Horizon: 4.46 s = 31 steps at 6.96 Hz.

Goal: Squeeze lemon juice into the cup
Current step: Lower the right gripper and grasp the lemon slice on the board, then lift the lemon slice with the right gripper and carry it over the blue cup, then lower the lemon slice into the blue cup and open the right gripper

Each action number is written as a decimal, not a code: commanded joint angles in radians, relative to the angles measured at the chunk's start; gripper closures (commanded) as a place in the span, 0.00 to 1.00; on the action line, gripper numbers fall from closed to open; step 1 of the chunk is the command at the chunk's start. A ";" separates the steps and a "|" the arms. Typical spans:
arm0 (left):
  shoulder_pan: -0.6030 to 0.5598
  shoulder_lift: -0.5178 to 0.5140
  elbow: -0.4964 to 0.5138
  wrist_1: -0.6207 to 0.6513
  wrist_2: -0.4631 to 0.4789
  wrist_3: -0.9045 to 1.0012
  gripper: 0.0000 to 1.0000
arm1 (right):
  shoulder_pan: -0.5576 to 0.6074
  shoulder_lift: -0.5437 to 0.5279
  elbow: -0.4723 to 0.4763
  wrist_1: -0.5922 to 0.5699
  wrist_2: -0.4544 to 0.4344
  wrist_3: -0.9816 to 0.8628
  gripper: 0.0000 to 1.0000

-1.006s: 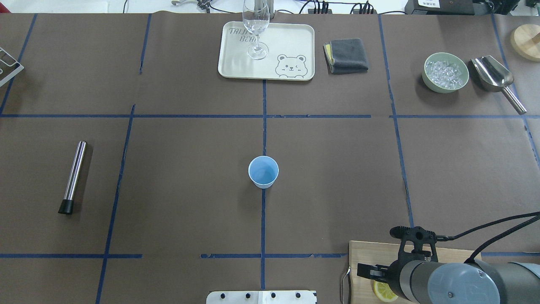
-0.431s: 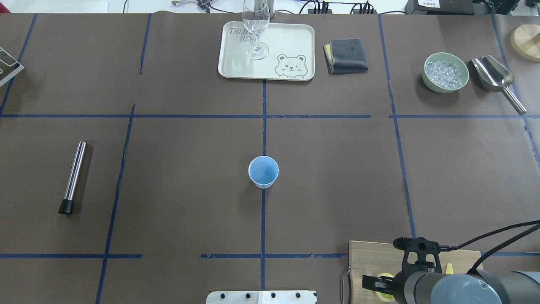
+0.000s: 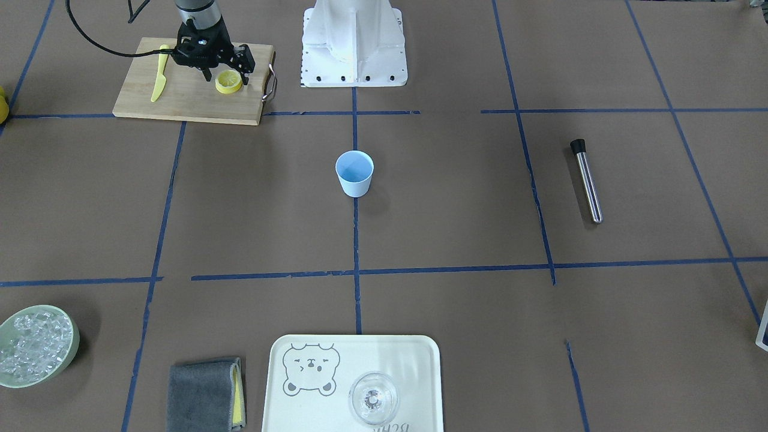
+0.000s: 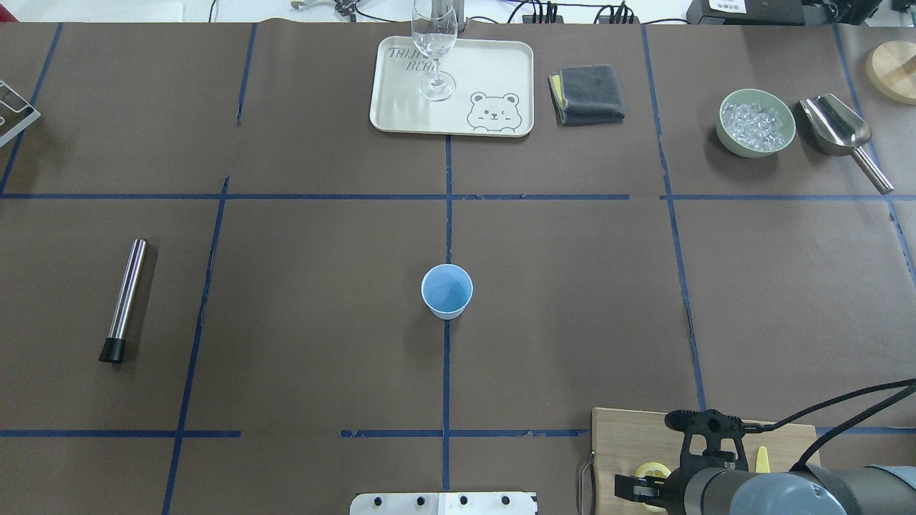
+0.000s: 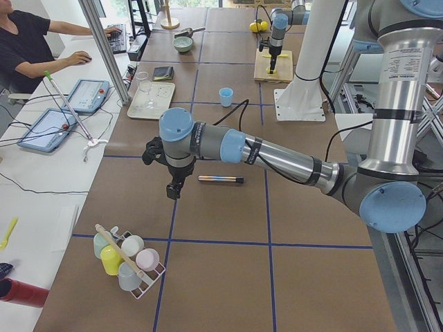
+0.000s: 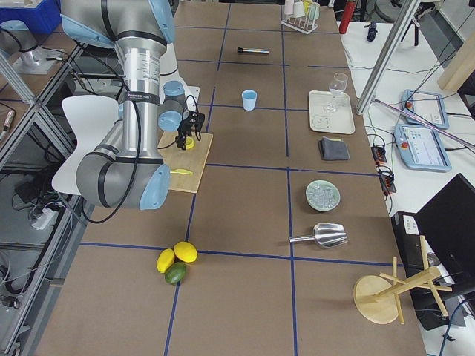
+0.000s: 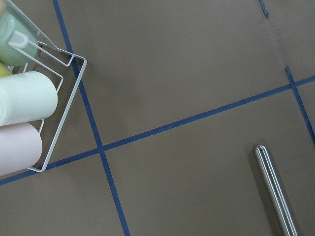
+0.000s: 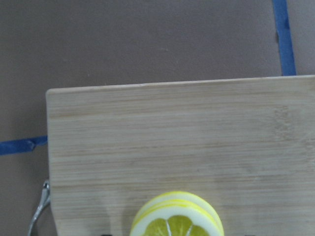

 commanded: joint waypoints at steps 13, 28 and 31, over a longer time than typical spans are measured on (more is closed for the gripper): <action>-0.002 0.045 -0.054 0.002 -0.017 0.000 0.00 | 0.113 0.045 0.121 -0.004 0.013 0.010 0.41; -0.004 0.051 -0.055 0.000 -0.018 0.000 0.00 | 0.431 0.835 -0.472 -0.187 0.156 0.004 0.22; 0.040 0.045 -0.014 -0.028 -0.017 -0.143 0.00 | 0.453 0.759 -0.361 -0.188 0.246 -0.001 0.06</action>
